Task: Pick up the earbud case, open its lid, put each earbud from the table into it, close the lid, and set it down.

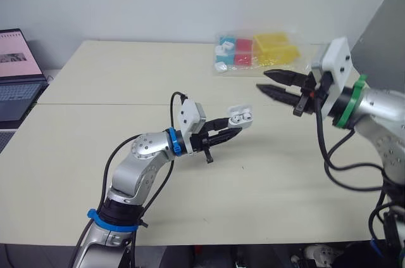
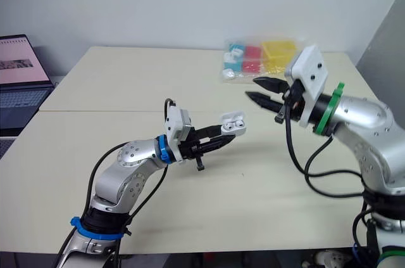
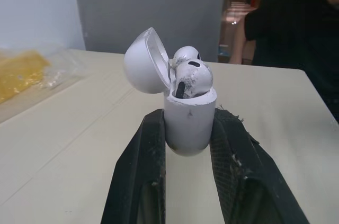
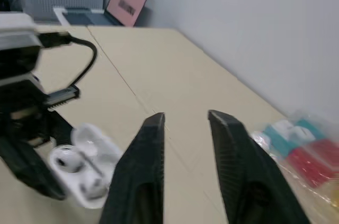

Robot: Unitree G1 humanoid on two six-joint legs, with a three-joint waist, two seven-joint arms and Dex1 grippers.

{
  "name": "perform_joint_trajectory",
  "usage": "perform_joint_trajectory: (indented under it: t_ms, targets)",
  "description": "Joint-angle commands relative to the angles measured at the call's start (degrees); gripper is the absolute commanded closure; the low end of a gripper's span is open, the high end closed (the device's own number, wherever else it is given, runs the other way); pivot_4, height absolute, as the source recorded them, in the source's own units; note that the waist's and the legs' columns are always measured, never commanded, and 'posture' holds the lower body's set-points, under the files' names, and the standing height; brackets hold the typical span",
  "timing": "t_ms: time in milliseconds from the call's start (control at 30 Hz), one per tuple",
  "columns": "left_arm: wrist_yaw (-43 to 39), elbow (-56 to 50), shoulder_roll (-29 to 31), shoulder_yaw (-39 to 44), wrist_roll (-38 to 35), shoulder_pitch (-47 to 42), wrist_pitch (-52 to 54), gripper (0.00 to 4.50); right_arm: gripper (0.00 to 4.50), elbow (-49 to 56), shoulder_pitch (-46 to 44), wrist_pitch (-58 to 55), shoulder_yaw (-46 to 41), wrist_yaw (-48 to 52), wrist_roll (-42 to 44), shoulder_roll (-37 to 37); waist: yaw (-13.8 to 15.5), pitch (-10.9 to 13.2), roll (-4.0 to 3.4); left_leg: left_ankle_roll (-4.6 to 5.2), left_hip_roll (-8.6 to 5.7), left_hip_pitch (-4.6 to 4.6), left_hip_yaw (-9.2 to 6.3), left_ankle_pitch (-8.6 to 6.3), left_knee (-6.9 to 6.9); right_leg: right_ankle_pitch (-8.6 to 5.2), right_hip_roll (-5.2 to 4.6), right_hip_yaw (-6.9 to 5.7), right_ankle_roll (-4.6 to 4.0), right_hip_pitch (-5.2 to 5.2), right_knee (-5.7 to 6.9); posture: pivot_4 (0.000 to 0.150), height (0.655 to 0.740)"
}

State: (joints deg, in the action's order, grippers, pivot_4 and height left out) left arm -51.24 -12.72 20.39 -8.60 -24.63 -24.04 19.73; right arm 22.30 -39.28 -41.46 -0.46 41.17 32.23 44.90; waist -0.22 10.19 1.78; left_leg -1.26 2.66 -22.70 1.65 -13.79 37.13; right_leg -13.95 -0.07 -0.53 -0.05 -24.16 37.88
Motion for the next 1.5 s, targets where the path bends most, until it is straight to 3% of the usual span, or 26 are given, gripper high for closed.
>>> perform_joint_trajectory:
  t_ms: [33,233,533,1300,1500]
  targets:
    - [-0.96,-0.34,-0.12,-0.19,-0.08,-1.38,-1.58,3.71,4.49,-6.50,-5.72,1.65,4.88,4.56,-4.03,0.24,-0.12,0.00,-0.01,0.00,0.00,-0.03,0.03,0.00,-0.02,0.00,0.00,0.03,0.00,-0.05,-0.01,0.150,0.7359]
    - [-2.37,-0.21,0.16,-0.76,-0.03,-1.52,-1.67,3.71,4.50,-14.37,-11.99,-0.57,10.51,15.46,-3.74,-0.62,-0.02,0.00,0.00,0.00,0.01,-0.15,0.00,0.00,-0.05,0.00,0.00,-0.01,0.00,-0.15,-0.05,0.150,0.7359]
    - [-3.20,-1.01,0.61,-1.00,-0.12,-0.81,-1.13,3.71,4.50,-13.96,-13.07,-1.15,13.04,26.87,-3.28,0.08,0.05,0.00,-0.01,0.00,0.01,-0.15,-0.01,0.00,-0.03,0.00,-0.02,-0.03,0.00,-0.14,-0.03,0.150,0.7359]
    - [-2.04,-0.59,0.28,-0.30,-0.34,-1.39,-0.59,3.71,4.50,-5.52,-6.25,-1.19,11.46,25.90,-4.60,0.87,0.06,0.00,-0.01,0.00,0.02,-0.12,-0.02,0.00,0.04,0.00,-0.02,-0.03,0.00,-0.14,0.07,0.150,0.7359]
    - [-1.15,-0.33,1.08,0.05,-1.72,-0.44,4.02,3.71,4.50,-3.83,-6.07,-3.78,6.59,24.56,-1.33,1.37,0.08,0.00,0.00,0.00,0.01,-0.12,-0.02,0.00,0.03,0.00,-0.02,-0.04,0.00,-0.14,0.07,0.150,0.7359]
